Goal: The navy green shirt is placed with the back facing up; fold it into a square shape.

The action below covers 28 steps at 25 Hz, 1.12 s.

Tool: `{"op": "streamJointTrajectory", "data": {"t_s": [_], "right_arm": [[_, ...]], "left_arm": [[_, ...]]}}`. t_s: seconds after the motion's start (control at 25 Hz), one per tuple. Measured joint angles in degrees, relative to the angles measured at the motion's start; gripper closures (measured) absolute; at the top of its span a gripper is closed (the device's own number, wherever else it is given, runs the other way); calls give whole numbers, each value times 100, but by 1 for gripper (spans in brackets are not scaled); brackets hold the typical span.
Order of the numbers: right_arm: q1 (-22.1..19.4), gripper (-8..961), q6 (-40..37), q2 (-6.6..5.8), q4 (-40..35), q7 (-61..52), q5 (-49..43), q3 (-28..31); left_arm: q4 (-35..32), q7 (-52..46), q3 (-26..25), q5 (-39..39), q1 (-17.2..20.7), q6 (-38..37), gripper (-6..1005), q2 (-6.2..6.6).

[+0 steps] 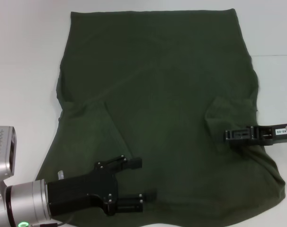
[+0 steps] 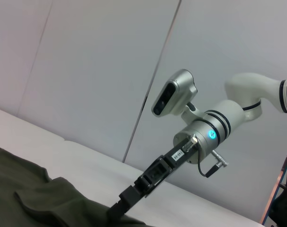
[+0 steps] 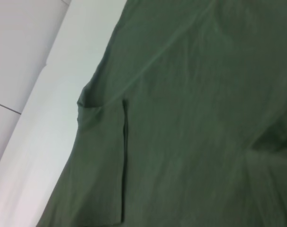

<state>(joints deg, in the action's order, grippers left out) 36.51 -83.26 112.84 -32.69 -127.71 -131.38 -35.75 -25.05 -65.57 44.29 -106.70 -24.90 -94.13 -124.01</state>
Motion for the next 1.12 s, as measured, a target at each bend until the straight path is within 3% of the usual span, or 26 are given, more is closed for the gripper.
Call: {"op": "streamJointTrajectory", "data": {"t_s": [0.48, 1.12], "right_arm": [[103, 134, 31, 13, -59, 21, 25, 82], [-173, 135, 229, -281, -185, -102, -12, 200]], "left_arm": [[9, 18, -43, 0, 11, 0, 64, 9], [9, 17, -52, 0, 2, 10, 64, 9]]}}
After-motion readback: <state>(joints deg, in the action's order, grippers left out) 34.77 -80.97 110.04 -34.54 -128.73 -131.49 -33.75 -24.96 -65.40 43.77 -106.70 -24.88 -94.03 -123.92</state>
